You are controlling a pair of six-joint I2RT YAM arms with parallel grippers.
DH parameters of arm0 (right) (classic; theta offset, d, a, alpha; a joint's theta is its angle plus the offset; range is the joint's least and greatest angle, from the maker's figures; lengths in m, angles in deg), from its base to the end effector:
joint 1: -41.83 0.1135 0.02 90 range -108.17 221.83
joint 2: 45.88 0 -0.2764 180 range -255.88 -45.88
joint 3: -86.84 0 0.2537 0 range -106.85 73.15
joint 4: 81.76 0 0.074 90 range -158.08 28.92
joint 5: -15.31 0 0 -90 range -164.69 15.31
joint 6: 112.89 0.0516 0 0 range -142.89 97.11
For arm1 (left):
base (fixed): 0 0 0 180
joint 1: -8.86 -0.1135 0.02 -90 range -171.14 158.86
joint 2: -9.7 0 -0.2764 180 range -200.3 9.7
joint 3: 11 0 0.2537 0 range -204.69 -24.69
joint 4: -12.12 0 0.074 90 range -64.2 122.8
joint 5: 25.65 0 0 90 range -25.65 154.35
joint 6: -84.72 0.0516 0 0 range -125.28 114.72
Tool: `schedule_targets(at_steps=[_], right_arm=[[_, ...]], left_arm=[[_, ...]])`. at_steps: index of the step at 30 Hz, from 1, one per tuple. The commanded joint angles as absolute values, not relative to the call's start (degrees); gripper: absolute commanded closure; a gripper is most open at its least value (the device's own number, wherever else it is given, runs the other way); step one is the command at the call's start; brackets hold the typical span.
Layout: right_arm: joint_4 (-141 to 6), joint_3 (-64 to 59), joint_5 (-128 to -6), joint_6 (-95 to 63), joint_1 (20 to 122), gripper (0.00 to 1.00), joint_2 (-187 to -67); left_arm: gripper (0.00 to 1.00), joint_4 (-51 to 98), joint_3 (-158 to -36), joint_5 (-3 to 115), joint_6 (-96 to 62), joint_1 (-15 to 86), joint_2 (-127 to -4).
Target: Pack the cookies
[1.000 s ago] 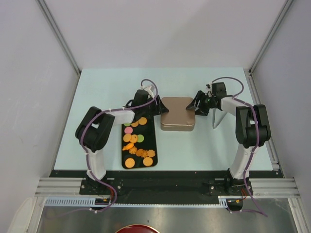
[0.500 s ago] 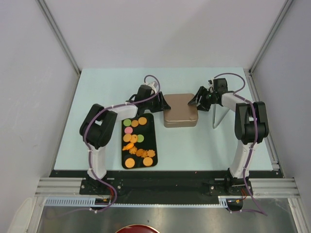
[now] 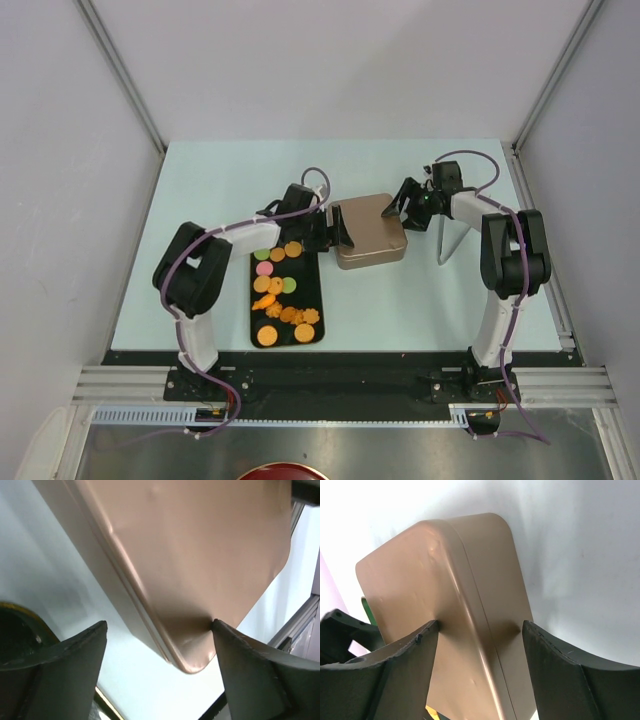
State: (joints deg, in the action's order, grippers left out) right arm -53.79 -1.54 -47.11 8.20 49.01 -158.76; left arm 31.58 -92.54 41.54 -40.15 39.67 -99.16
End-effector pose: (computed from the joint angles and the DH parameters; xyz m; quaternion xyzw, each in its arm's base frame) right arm 0.4249 0.0776 0.1680 0.1155 0.9155 0.3156 0.2212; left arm 0.3488 -0.2313 0.1700 0.0405 0.9134 -0.3502 0.2036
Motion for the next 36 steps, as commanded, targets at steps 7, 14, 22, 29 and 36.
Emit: schedule_targets(at_steps=[7, 14, 22, 29, 36], right_arm=[[-48.2, -0.5, -52.2, 6.4, 50.2, 0.28, -158.1], [-48.2, 0.5, -52.9, 5.9, 50.2, 0.29, -159.0], [-49.4, 1.5, -51.9, 6.1, 49.6, 0.29, -158.8], [-50.8, 1.3, -50.7, 7.8, 49.7, 0.28, -155.7], [-51.1, 1.0, -50.7, 8.5, 50.4, 0.28, -152.1]], left_arm=[[0.2, 33.5, -83.5, 38.8, -40.5, 42.1, -95.2], [0.7, 31.1, -82.1, 39.0, -41.3, 42.1, -98.7], [0.74, 30.5, -80.9, 39.9, -41.4, 41.7, -99.6], [0.28, 40.7, -88.4, 43.8, -37.0, 39.7, -95.1], [0.03, 51.2, -96.3, 51.4, -32.8, 35.6, -88.4]])
